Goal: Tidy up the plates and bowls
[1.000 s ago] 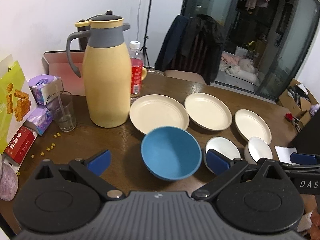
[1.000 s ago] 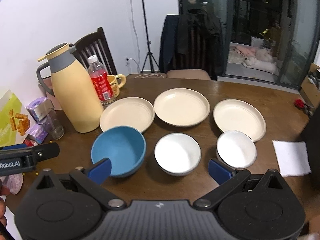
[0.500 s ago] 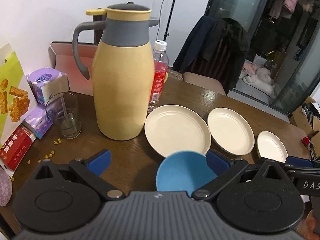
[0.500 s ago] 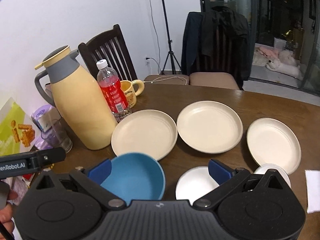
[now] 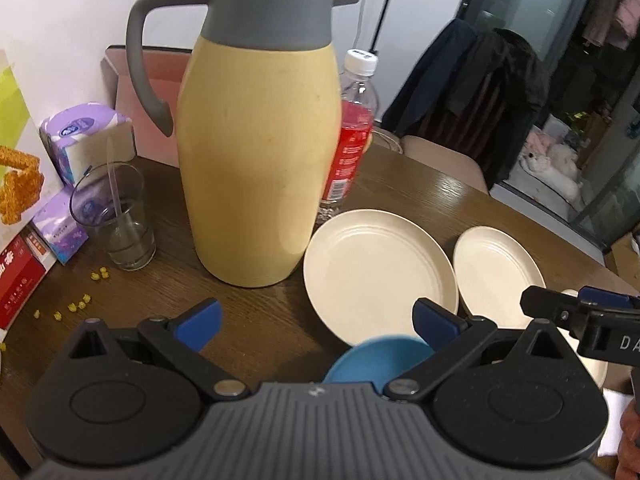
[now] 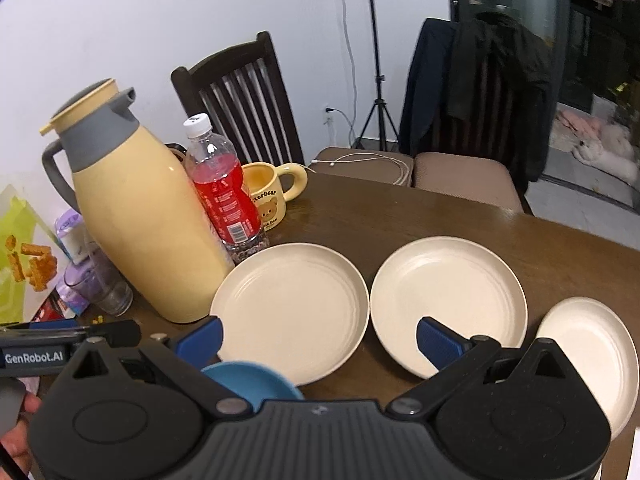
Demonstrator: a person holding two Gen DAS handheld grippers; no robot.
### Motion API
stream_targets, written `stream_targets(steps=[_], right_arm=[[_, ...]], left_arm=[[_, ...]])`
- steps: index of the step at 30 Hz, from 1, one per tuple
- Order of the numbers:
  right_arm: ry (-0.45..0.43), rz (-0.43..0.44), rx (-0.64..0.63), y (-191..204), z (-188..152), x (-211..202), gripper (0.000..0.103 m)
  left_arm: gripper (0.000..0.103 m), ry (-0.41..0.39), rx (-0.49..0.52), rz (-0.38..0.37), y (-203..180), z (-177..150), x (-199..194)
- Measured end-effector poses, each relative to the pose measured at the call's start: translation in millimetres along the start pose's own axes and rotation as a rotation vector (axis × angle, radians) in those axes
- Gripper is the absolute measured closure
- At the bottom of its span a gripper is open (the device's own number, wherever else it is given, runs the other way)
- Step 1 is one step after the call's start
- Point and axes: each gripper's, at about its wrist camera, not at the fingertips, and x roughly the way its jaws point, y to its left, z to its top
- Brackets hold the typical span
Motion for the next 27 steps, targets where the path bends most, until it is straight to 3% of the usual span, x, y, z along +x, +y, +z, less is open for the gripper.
stream_targets(steps=[11, 16, 27], right_arm=[[0.04, 0.115, -0.088, -19.6, 26.4, 68.9, 0.0], [0.062, 0.12, -0.158, -18.0, 32.7, 102.4, 0.004], [0.165, 0.217, -0.153, -42.6, 67.7, 163.9, 0.004]], left_arm=[[0.0, 0.069, -0.115, 0.061, 4.0, 7.9, 61.3], [0.0, 0.094, -0.14, 0.09, 10.6, 9.6, 85.1], [0.001, 0.155, -0.216, 0.111, 22.3, 6.3, 128.3]])
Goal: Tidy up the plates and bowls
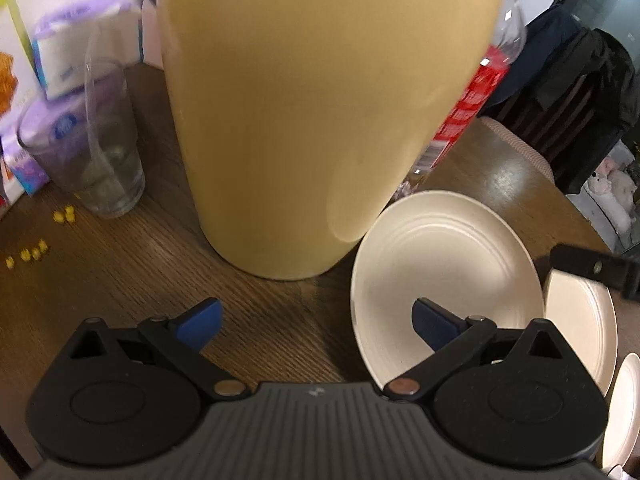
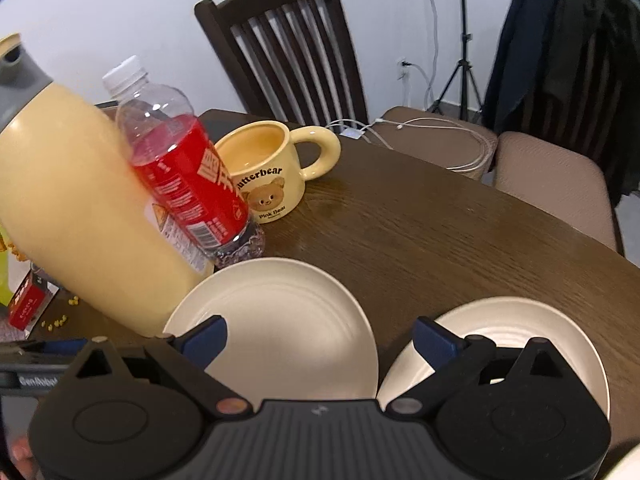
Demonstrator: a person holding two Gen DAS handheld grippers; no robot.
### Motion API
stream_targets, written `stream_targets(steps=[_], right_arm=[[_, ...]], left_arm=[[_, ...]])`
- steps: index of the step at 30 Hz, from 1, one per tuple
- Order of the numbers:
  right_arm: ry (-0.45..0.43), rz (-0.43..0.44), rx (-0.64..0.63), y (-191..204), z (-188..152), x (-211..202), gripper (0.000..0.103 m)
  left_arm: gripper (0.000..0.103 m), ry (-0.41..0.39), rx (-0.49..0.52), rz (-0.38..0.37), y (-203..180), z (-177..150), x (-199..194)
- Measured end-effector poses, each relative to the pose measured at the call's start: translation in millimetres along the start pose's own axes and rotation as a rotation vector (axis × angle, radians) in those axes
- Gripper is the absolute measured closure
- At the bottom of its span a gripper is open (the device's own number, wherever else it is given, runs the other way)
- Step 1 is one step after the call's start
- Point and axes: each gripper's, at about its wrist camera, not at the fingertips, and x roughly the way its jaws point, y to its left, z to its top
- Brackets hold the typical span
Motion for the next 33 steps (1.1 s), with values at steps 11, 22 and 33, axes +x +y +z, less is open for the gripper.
stream_targets(steps=[11, 22, 33], right_arm=[[0.081, -0.004, -0.048, -9.8, 3.8, 41.2, 0.036], [0.101, 0.025, 0.01, -26.2, -4.4, 61.8, 0.072], [0.088, 0.036, 0.04, -34.2, -7.8, 62.0, 0.081]], left_arm=[[0.022, 0.065, -0.045, -0.009, -0.1, -1.8, 27.6], [0.04, 0.081, -0.043, -0.004, -2.0, 2.0, 37.1], [0.064, 0.086, -0.057, -0.011, -1.0, 5.9, 39.2]])
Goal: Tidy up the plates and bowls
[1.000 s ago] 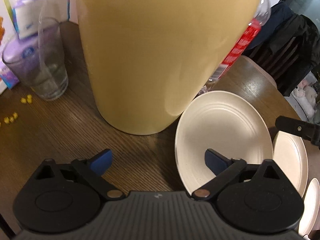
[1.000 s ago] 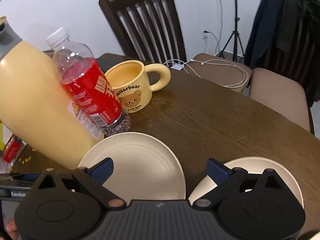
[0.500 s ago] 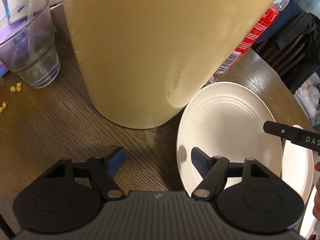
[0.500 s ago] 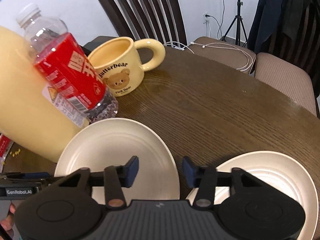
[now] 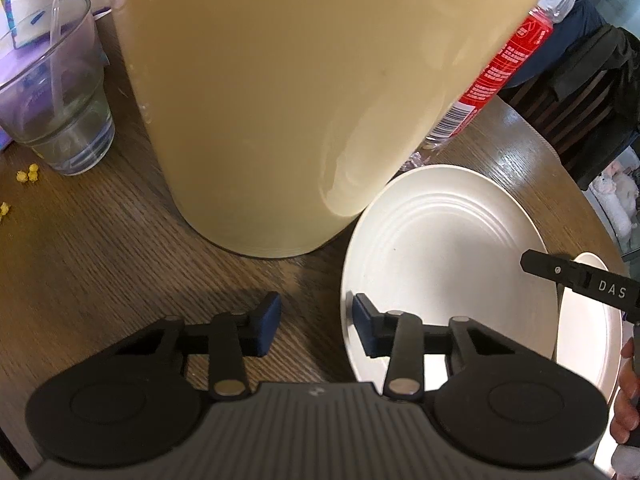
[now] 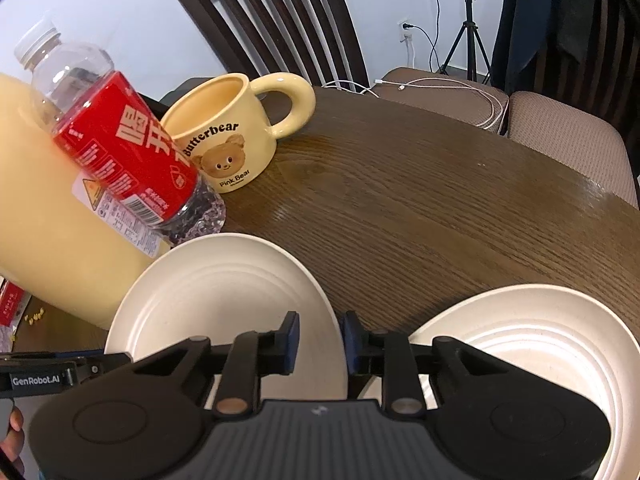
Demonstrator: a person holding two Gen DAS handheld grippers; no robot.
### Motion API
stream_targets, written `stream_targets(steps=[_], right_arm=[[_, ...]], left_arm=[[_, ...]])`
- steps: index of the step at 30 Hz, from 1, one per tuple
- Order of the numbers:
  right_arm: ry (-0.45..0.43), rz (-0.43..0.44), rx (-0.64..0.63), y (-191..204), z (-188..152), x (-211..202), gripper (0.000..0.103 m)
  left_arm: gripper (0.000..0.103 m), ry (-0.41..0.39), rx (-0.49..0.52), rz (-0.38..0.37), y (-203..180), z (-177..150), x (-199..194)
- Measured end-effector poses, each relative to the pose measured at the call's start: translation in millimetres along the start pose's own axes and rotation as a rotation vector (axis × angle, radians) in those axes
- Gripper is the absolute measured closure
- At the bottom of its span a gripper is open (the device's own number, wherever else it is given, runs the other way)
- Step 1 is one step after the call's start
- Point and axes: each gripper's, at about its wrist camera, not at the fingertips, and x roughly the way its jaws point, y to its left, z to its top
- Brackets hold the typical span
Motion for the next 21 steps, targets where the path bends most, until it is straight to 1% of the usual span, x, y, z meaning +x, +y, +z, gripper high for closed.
stream_targets(steps=[4, 7, 9, 11, 15, 21], right_arm=[[0.005, 0.004, 0.004, -1.6, -4.5, -1.0, 0.082], [0.003, 0.007, 0.008, -2.4, -6.9, -1.6, 0.083], [-0.001, 0.008, 0.014, -3.2, -7.5, -2.1, 0.085], [-0.005, 0.002, 0.017, -3.9, -8.2, -2.6, 0.088], [-0.016, 0.005, 0.033, -7.6, -9.9, -5.2, 0.094], [-0.044, 0.005, 0.049, -9.4, -10.2, -9.6, 0.095]], left_arm=[[0.064, 0.005, 0.001, -0.008, 1.7, 0.8, 1.6], [0.076, 0.01, 0.005, -0.02, 1.0, 1.6, 2.5], [0.088, 0.012, 0.003, -0.043, -1.3, 2.2, 2.8], [0.092, 0.011, 0.019, -0.048, -6.2, 3.0, 3.2], [0.092, 0.007, 0.032, -0.036, -10.4, 2.8, 3.8], [0.092, -0.012, 0.05, -0.031, -16.1, -1.4, 3.2]])
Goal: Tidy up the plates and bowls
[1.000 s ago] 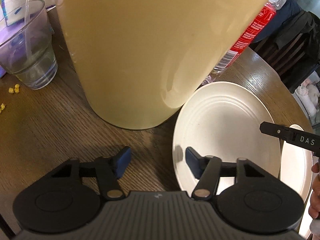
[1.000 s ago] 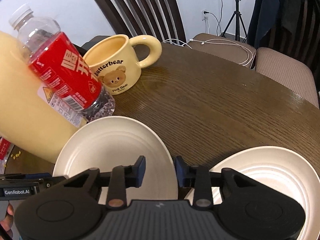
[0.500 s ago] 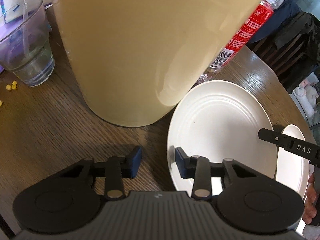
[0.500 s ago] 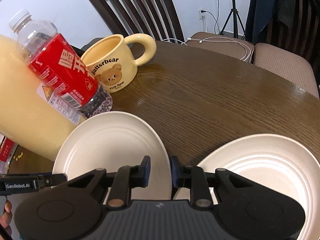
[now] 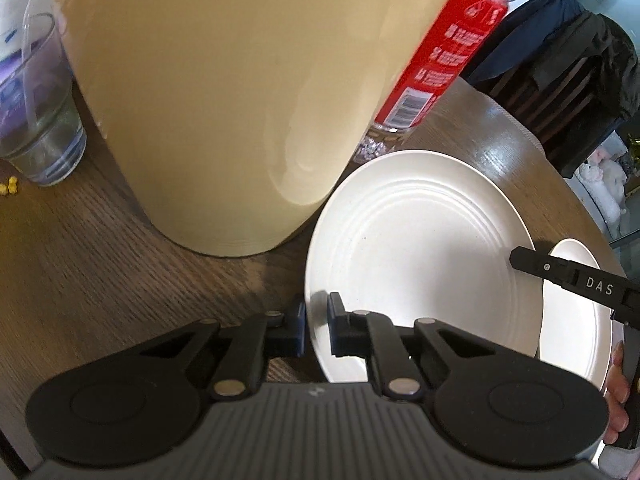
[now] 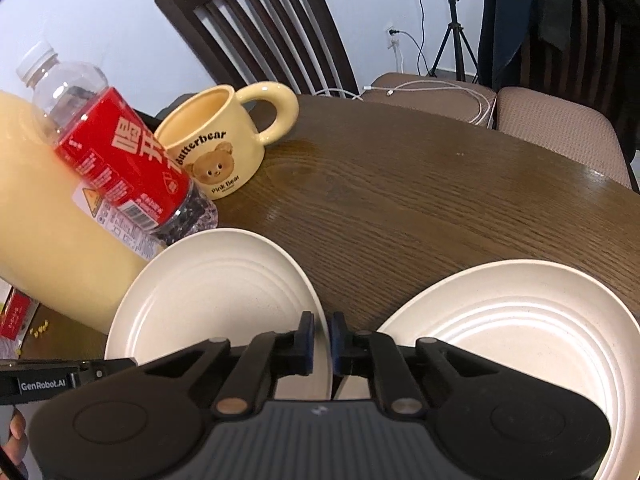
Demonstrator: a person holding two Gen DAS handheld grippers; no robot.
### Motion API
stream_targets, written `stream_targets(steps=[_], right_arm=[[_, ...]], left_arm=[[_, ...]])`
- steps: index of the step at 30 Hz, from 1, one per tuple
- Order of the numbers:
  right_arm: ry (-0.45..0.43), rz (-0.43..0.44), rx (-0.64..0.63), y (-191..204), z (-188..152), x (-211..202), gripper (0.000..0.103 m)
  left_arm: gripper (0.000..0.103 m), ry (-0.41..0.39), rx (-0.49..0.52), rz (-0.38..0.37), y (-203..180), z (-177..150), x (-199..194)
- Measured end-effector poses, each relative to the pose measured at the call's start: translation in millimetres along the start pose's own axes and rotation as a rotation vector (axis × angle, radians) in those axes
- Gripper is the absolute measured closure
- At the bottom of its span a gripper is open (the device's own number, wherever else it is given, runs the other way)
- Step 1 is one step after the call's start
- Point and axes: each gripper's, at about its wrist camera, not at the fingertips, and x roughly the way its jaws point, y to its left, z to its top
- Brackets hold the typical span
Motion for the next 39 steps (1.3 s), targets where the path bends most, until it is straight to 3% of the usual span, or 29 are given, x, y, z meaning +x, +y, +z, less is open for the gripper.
stream_targets(steps=[19, 39], right_arm=[[-0.071, -0.041, 0.05, 4.8, 12.7, -27.1, 0.094], [-0.139, -0.088, 0.073, 19.4, 15.6, -85.5, 0.094]], left_arm=[[0.092, -0.059, 0.016, -0.015, 0.2, -12.0, -27.4], [0.092, -0.095, 0.064, -0.067, 21.1, -19.3, -80.3]])
